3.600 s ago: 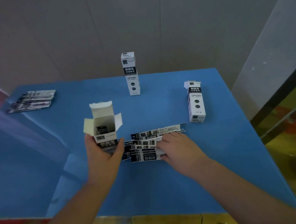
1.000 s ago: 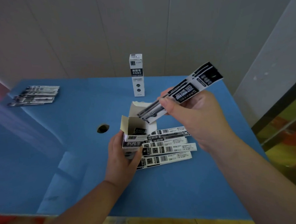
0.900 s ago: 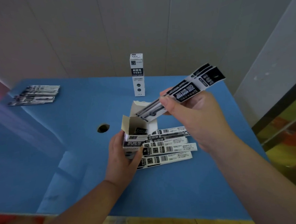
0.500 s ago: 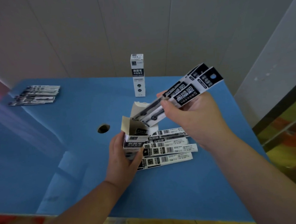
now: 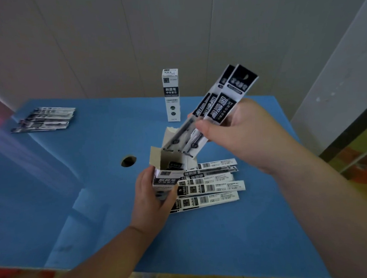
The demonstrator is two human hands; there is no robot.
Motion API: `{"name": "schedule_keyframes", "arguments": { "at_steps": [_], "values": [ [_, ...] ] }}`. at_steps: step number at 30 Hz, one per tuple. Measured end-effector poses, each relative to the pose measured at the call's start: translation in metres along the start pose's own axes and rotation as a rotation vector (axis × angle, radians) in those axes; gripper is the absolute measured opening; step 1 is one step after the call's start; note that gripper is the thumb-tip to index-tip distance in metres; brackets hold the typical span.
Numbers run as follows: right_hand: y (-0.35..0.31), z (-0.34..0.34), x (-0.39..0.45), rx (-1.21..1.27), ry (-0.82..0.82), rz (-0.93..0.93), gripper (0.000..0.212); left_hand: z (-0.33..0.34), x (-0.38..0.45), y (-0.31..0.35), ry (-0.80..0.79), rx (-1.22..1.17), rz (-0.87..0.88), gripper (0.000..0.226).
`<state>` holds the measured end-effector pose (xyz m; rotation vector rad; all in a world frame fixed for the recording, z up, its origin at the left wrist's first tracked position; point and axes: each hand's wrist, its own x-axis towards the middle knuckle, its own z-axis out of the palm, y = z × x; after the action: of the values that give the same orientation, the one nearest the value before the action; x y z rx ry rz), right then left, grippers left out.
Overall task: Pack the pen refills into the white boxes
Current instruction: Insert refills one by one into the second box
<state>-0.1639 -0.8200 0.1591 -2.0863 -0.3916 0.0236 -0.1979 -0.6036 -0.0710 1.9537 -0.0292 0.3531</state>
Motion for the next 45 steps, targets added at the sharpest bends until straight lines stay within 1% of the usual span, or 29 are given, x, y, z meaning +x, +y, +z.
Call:
{"name": "schedule_keyframes", "arguments": {
  "at_steps": [2, 9, 13, 17, 20, 25, 26, 27, 28, 29, 30, 31, 32, 33, 35, 37, 39, 42, 45],
  "values": [
    [-0.001, -0.003, 0.002, -0.037, -0.004, -0.013, 0.03, 0.0, 0.0, 0.0, 0.008, -0.009, -0.002, 0.06],
    [-0.009, -0.009, 0.002, -0.136, -0.011, -0.024, 0.038, 0.001, -0.001, 0.001, -0.009, 0.016, -0.002, 0.067],
    [-0.024, -0.007, 0.011, -0.225, -0.104, -0.042, 0.033, 0.001, -0.002, 0.003, -0.009, 0.042, 0.03, 0.069],
    [-0.031, 0.0, 0.019, -0.274, -0.109, -0.091, 0.034, 0.0, -0.001, 0.003, -0.002, 0.055, 0.05, 0.067],
    [-0.023, 0.002, 0.022, -0.252, -0.133, -0.083, 0.031, 0.001, -0.001, 0.002, 0.006, 0.045, 0.04, 0.062],
    [-0.004, 0.008, 0.018, -0.173, -0.196, 0.0, 0.022, 0.001, 0.0, 0.001, 0.009, 0.035, 0.046, 0.062],
    [0.0, 0.01, 0.018, -0.154, -0.211, 0.013, 0.023, 0.001, 0.0, 0.0, 0.008, 0.032, 0.051, 0.062],
    [0.004, 0.011, 0.018, -0.156, -0.224, 0.019, 0.035, 0.002, 0.001, 0.0, 0.01, 0.03, 0.054, 0.061],
    [0.008, 0.013, 0.019, -0.163, -0.232, 0.03, 0.043, 0.002, 0.001, -0.001, 0.016, 0.035, 0.057, 0.062],
    [0.011, 0.015, 0.019, -0.157, -0.234, 0.039, 0.037, 0.002, 0.001, -0.003, 0.022, 0.043, 0.058, 0.062],
    [0.014, 0.017, 0.018, -0.134, -0.242, 0.046, 0.02, 0.002, 0.001, -0.004, 0.026, 0.046, 0.055, 0.062],
    [0.014, 0.017, 0.017, -0.107, -0.242, 0.05, 0.01, 0.001, 0.001, -0.006, 0.027, 0.041, 0.048, 0.063],
    [0.017, 0.017, 0.017, -0.086, -0.224, 0.038, 0.024, 0.001, 0.001, -0.007, 0.029, 0.032, 0.039, 0.063],
    [0.019, 0.016, 0.017, -0.05, -0.192, 0.014, 0.029, 0.001, 0.001, -0.009, 0.032, 0.02, 0.031, 0.063],
    [0.022, 0.015, 0.016, -0.002, -0.132, -0.055, 0.024, 0.001, 0.001, -0.011, 0.039, 0.005, 0.023, 0.063],
    [0.024, 0.017, 0.014, 0.018, -0.122, -0.089, 0.017, 0.002, 0.002, -0.013, 0.05, 0.009, 0.028, 0.065],
    [0.026, 0.027, 0.013, -0.015, -0.138, -0.102, 0.016, 0.002, 0.003, -0.014, 0.052, -0.002, 0.024, 0.066],
    [0.026, 0.043, 0.012, -0.089, -0.14, -0.161, 0.009, 0.003, 0.004, -0.018, 0.059, 0.004, 0.031, 0.065],
    [0.028, 0.047, 0.01, -0.11, -0.077, -0.219, 0.01, 0.001, 0.003, -0.017, 0.064, -0.001, 0.041, 0.064]
  ]
}}
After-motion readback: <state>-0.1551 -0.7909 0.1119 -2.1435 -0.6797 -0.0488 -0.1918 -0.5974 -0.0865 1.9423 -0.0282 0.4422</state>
